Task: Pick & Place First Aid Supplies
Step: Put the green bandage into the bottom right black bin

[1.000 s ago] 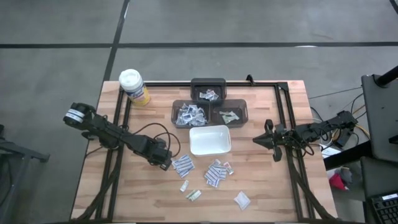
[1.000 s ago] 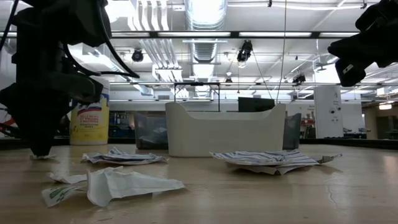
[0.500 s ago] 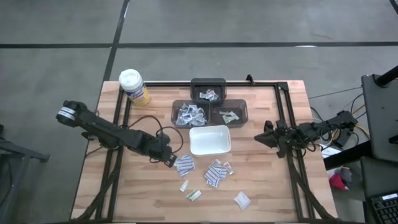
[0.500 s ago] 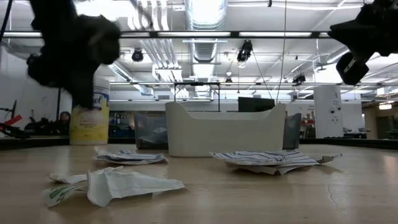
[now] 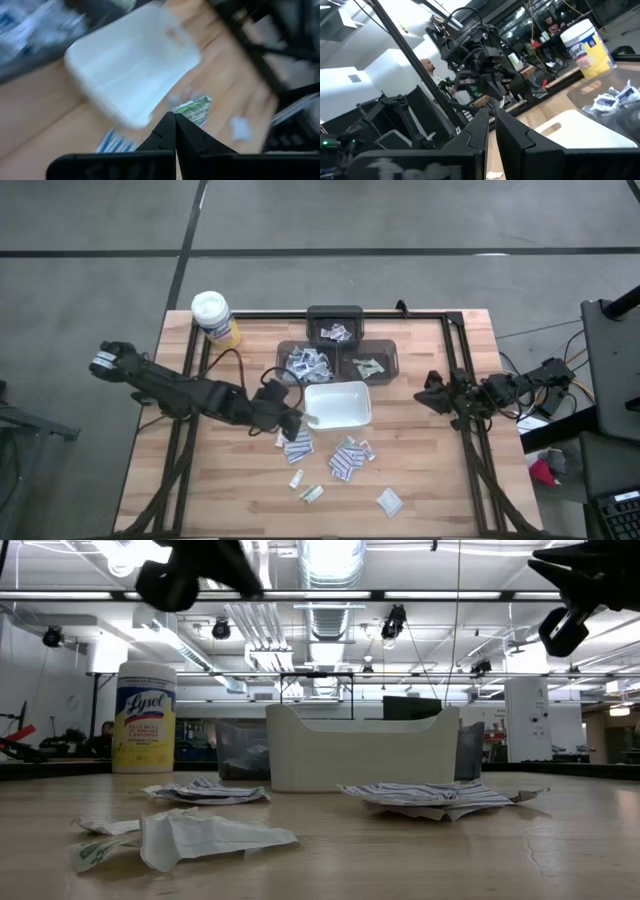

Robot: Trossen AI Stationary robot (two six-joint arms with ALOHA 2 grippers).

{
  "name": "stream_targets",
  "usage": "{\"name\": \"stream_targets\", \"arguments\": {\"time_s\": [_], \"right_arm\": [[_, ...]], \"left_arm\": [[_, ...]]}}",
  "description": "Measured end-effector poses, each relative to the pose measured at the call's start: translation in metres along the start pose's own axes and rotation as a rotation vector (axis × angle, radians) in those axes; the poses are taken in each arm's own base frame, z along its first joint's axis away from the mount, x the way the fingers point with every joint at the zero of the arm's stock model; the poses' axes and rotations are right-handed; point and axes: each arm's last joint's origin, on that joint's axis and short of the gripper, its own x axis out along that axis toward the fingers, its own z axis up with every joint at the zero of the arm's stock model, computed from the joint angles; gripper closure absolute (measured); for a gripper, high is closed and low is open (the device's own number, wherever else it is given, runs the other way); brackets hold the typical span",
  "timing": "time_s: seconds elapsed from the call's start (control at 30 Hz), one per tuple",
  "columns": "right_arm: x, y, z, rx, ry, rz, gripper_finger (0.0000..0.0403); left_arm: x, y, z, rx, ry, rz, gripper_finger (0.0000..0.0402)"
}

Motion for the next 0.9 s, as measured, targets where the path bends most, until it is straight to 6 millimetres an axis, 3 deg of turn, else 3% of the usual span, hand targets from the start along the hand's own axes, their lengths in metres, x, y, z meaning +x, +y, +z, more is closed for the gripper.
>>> {"name": "stream_targets", "arguments": {"time_s": [0.27, 0.53, 0.67, 0.9], "right_arm": [[0.0, -0.001, 0.002, 0.0, -0.035, -0.037, 0.0371], [-0.001, -0.006, 0.006, 0.002, -0.168, -0.239, 0.0371], [-0.002, -0.006, 0.008, 0.004, -0.198, -0.278, 0.0371], [-0.002, -0.007, 0.008, 0.005, -0.199, -0.279, 0.0371]], "left_arm": [[0.018, -0.025, 0.007, 0.002, -0.192, -0.155, 0.0401], [0.058, -0.034, 0.013, 0.009, -0.266, -0.15, 0.0401], [0.076, -0.04, 0.031, 0.056, -0.307, -0.111, 0.0401], [0.101, -0.047, 0.082, 0.208, -0.37, -0.074, 0.0402]]}}
